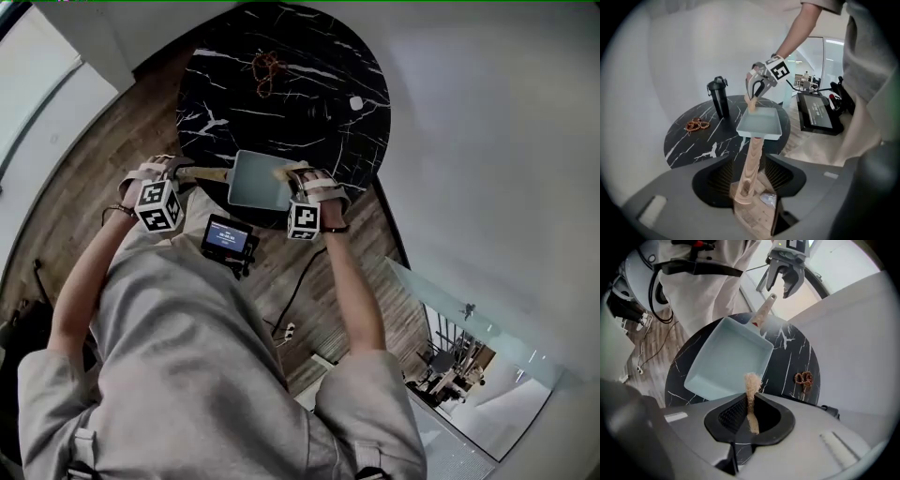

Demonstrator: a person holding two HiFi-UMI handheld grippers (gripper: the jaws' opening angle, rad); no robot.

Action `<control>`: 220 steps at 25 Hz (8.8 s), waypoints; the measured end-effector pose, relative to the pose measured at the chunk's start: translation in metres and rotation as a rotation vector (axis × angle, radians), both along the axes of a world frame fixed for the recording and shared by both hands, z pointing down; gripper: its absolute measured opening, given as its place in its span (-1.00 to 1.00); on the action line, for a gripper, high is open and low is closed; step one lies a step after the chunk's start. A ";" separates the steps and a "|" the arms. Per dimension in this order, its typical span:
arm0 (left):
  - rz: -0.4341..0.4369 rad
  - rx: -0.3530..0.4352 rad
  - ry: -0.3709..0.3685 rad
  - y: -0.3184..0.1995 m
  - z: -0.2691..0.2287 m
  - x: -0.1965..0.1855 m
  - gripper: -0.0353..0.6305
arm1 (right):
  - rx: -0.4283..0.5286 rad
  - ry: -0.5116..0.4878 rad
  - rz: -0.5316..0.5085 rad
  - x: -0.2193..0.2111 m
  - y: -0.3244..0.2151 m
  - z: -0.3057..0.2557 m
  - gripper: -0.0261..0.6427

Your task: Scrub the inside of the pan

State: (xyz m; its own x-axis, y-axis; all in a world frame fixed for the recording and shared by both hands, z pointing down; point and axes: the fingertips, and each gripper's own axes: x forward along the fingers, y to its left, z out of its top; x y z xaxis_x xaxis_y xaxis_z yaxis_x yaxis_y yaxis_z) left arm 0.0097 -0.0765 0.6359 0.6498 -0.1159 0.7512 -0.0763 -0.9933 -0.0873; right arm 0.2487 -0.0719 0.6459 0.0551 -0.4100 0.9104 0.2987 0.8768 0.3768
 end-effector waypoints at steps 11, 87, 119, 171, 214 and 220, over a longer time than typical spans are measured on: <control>0.022 -0.014 -0.106 0.007 0.047 0.014 -0.23 | -0.116 0.161 0.078 0.014 -0.014 0.051 -0.78; 0.155 -0.085 -0.371 0.015 0.089 0.029 -0.59 | -1.125 -0.385 1.504 -0.086 0.085 0.088 -0.80; 0.133 -0.120 -0.352 0.022 0.093 0.027 -0.60 | -0.674 -1.219 1.802 -0.018 0.022 0.002 -0.80; 0.156 -0.104 -0.372 0.023 0.098 0.025 -0.67 | -0.850 -1.089 1.950 -0.114 0.020 0.078 -0.79; 0.181 -0.039 -0.372 0.023 0.101 0.025 -0.71 | 0.005 -0.633 1.918 0.047 -0.002 0.058 -0.79; 0.191 -0.026 -0.372 0.025 0.102 0.026 -0.71 | -0.103 -0.797 1.985 0.024 -0.016 0.068 -0.78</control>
